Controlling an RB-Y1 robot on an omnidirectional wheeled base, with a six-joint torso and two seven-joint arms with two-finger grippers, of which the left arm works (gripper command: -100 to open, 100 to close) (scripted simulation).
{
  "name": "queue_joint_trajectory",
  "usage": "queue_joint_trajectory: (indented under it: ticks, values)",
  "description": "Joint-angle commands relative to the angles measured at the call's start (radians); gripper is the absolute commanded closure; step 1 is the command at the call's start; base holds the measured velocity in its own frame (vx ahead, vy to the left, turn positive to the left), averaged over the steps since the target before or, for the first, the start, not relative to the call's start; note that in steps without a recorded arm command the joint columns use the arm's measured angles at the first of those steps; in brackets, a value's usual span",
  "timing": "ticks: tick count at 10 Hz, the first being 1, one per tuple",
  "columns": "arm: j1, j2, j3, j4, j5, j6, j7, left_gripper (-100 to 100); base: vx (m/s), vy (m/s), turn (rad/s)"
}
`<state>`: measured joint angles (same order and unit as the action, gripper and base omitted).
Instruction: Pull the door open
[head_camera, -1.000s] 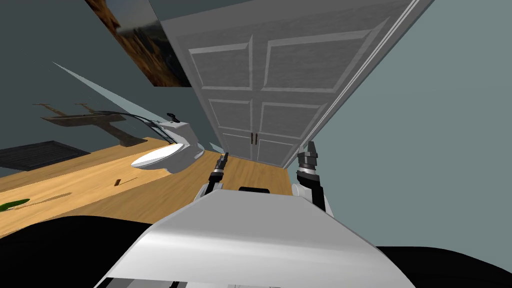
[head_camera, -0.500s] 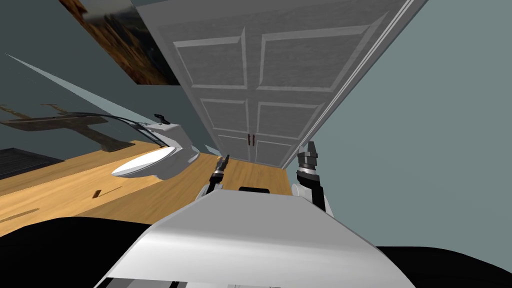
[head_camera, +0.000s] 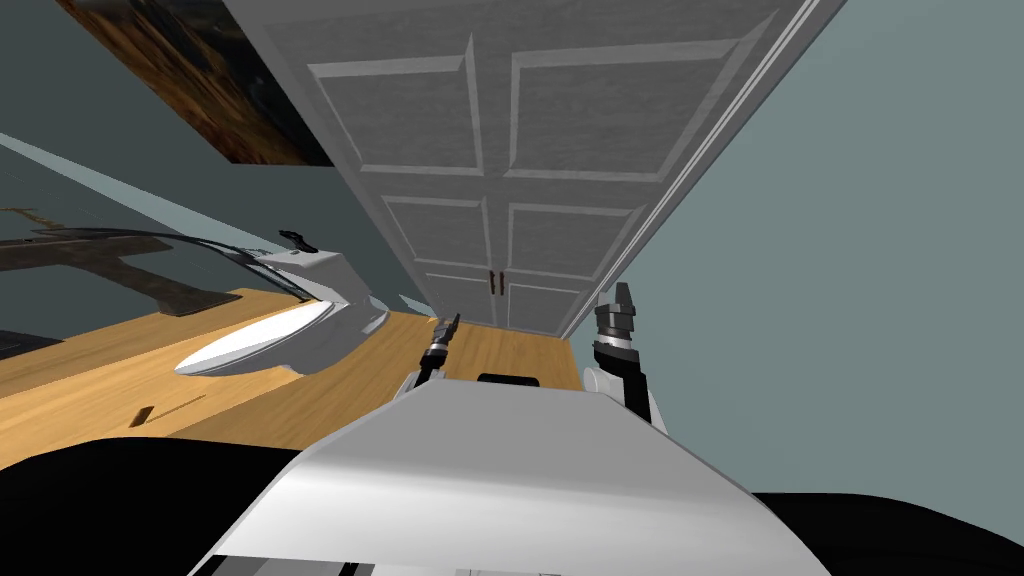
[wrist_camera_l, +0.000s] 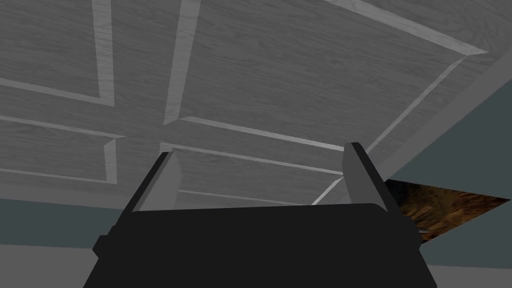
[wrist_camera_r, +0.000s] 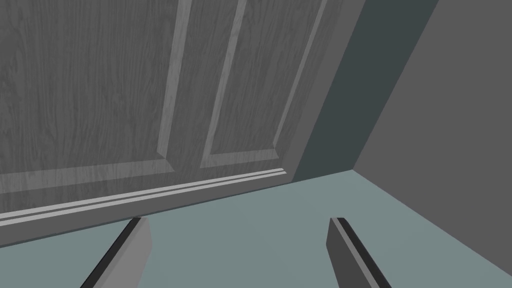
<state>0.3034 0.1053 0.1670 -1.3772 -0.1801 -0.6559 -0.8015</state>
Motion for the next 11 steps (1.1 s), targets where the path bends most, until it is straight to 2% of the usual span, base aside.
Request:
queue_joint_trajectory:
  ticks: [1, 11]
  values:
    - [-0.01, -0.002, 0.006, 0.036, -0.008, -0.01, -0.044, -100, 0.102, -0.006, -0.094]
    - [-0.08, -0.003, 0.042, 0.254, -0.045, -0.075, -0.258, -100, 0.11, -0.01, -0.072]
